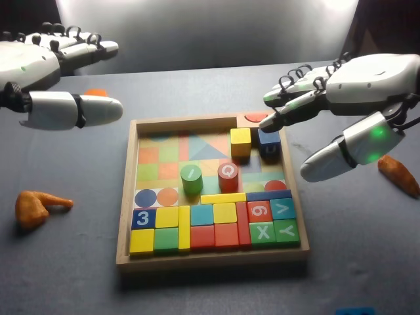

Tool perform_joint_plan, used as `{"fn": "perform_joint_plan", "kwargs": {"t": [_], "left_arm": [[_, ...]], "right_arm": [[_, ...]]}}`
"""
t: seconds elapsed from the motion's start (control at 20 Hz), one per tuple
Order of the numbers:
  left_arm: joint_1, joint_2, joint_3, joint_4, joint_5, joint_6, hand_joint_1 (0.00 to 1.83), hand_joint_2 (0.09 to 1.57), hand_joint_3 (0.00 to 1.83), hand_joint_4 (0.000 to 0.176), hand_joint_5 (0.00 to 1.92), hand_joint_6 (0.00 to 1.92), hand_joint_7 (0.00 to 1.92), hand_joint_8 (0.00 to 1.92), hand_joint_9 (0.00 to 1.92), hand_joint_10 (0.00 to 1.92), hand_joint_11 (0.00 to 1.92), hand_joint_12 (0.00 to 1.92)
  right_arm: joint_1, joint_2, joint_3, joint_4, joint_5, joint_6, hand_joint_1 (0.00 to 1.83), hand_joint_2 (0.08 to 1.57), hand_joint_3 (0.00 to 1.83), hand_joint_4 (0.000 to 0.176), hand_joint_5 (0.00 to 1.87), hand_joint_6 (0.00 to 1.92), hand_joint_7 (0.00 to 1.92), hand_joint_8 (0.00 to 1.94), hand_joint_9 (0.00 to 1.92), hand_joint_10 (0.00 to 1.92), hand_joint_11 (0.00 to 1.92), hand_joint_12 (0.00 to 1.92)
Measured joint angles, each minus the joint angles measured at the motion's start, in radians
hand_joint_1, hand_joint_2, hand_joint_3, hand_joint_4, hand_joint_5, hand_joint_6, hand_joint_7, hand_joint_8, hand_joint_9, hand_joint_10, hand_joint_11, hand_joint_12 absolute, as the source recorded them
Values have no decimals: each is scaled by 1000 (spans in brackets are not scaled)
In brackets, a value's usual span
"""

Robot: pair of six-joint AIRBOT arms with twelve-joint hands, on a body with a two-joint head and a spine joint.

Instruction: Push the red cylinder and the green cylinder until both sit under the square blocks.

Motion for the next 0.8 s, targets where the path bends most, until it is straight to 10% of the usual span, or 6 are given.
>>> {"fn": "perform_joint_plan", "kwargs": {"t": [0.8], "left_arm": [[-8, -12, 14, -8, 5, 12, 0, 1043, 3, 174, 70, 0, 15, 3, 0, 0, 0, 187]], "right_arm": [[-1, -118, 49, -37, 21, 18, 207, 1010, 0, 162, 484, 6, 16, 5, 0, 0, 21, 10]]}}
